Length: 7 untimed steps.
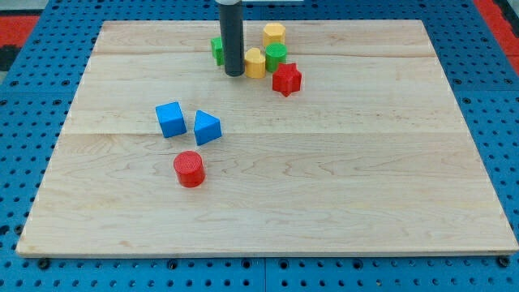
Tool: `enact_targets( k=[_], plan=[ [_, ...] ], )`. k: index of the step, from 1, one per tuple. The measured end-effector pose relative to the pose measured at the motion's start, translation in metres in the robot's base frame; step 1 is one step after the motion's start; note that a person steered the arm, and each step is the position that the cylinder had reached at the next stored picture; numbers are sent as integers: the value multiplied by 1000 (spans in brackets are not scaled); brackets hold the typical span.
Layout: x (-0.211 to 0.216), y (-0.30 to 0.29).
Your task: Push red star towards center right
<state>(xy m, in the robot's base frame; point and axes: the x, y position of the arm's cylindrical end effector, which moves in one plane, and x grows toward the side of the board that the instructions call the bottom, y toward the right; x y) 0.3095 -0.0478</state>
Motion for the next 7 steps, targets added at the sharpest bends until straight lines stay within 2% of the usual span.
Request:
enact_targets(
  k=[1, 3, 4, 5, 6, 7],
  plan=[
    [-14, -31],
    [-21, -48],
    [16, -48],
    [33, -48],
    [40, -28],
    [87, 63]
  ],
)
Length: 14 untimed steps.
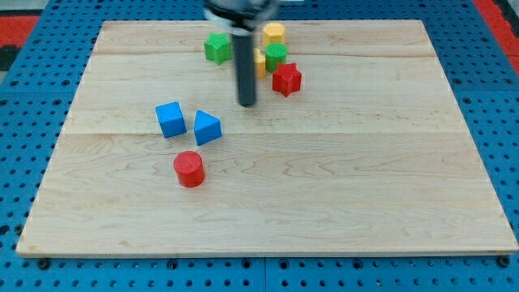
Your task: Push red star towards center right
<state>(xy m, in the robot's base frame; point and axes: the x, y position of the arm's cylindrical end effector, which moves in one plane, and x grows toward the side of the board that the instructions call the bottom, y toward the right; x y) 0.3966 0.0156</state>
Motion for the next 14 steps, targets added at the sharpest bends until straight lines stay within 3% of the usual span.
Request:
enact_targets(
  k=[1, 2, 4, 5, 8, 10, 11, 12, 13, 14],
  plan=[
    [-13, 109],
    [-53, 184],
    [-117, 195],
    [-136, 132],
    [-82, -2],
    [-52, -29],
    [-49, -80],
    [-23, -29],
    [-19, 68],
    [-19, 124]
  ],
)
